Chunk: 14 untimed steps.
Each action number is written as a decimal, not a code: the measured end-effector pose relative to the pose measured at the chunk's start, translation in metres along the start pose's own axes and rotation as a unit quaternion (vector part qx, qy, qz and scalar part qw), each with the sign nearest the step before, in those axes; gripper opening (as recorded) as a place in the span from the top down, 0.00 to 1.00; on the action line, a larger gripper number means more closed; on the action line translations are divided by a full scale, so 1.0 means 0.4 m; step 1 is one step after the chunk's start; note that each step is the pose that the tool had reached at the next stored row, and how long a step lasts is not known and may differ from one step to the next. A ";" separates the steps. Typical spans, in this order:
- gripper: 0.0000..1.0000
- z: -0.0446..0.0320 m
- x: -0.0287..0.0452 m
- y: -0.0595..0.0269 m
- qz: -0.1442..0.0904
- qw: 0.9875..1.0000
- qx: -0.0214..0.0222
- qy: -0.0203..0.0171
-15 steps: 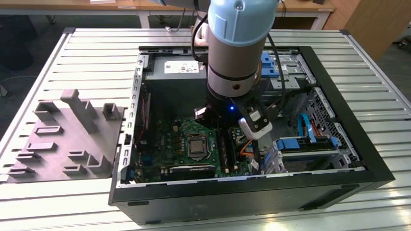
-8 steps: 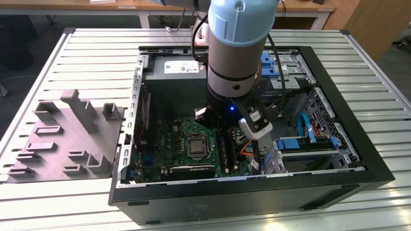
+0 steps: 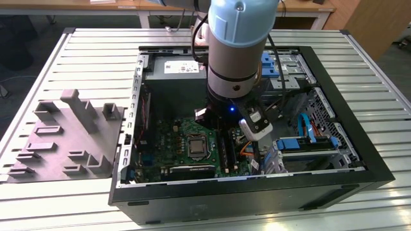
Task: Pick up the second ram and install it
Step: 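Insert the second ram into the second slot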
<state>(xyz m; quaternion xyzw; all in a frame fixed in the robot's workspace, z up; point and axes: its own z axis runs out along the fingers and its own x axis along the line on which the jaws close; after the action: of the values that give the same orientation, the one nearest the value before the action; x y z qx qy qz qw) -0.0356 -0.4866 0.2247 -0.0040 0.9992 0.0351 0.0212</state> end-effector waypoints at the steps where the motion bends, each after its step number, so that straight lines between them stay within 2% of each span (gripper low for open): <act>1: 0.89 0.000 0.000 -0.001 0.000 1.000 0.000 0.000; 14: 0.89 0.000 0.000 -0.001 0.001 1.000 0.000 0.000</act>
<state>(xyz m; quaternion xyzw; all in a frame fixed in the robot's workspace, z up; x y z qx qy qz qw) -0.0356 -0.4870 0.2247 -0.0030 0.9992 0.0351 0.0212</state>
